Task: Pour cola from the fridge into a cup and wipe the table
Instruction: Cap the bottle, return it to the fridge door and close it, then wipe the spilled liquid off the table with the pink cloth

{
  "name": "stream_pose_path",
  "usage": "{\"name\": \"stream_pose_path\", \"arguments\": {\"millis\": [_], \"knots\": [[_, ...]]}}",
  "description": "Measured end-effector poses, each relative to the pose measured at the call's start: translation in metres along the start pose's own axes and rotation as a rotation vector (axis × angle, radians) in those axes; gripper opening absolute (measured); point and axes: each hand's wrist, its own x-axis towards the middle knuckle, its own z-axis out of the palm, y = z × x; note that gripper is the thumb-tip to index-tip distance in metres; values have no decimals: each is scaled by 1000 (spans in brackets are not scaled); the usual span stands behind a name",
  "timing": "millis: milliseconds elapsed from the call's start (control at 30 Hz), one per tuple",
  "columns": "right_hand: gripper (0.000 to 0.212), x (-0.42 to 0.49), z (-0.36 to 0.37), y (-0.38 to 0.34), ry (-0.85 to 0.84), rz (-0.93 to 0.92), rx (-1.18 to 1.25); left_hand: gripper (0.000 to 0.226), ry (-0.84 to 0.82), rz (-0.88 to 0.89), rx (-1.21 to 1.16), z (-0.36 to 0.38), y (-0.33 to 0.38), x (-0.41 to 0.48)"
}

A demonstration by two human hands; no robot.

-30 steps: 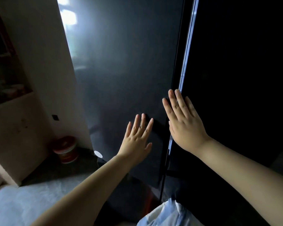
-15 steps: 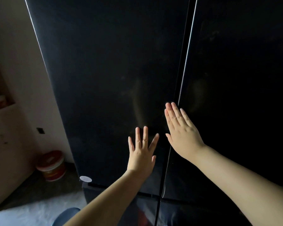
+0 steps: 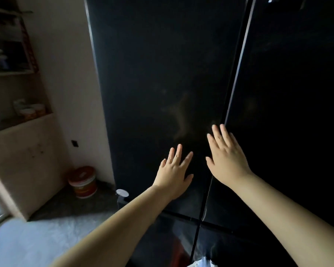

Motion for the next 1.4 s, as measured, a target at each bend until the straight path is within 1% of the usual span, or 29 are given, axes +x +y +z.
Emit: {"name": "stream_pose_path", "arguments": {"millis": [100, 200, 333, 433, 533, 567, 633, 667, 800, 933, 1033, 1100, 1167, 1267, 1400], "knots": [[60, -24, 9, -26, -47, -40, 207, 56, -15, -38, -21, -19, -25, -44], [57, -37, 8, -61, -33, -112, 326, 53, 13, -125, 14, -36, -60, -88], [54, -32, -13, -131, -15, -198, 502, 55, 43, -260, 108, -65, -111, -148], [51, -24, -38, -194, 12, -325, 558, 70, 71, -360, 179, -94, -146, -201], [46, -19, -65, -262, 6, -439, 639, 65, 146, -482, 263, -130, -176, -260], [45, -18, -75, -286, 5, -484, 664, 63, 133, -521, 281, -144, -184, -281], [48, -17, -94, -338, 1, -582, 712, 63, 83, -619, 301, -168, -202, -325], [53, -16, -104, -365, 6, -629, 738, 65, 84, -666, 319, -180, -213, -348], [67, -24, -145, -479, 51, -790, 875, 85, 125, -845, 406, -220, -251, -445], [70, -51, -182, -587, 49, -961, 979, 81, 158, -1010, 469, -248, -284, -544], [68, -77, -205, -658, 34, -1098, 1015, 75, 158, -1167, 517, -262, -295, -615], [69, -95, -223, -700, 16, -1184, 1041, 80, 137, -1279, 518, -271, -295, -657], [70, -113, -243, -737, 14, -1275, 1071, 86, 155, -1390, 514, -278, -291, -695], [67, -143, -271, -786, -4, -1406, 1129, 86, 219, -1539, 546, -286, -277, -742], [61, -189, -293, -846, -43, -1615, 1187, 87, 203, -1737, 543, -282, -262, -796]]}}
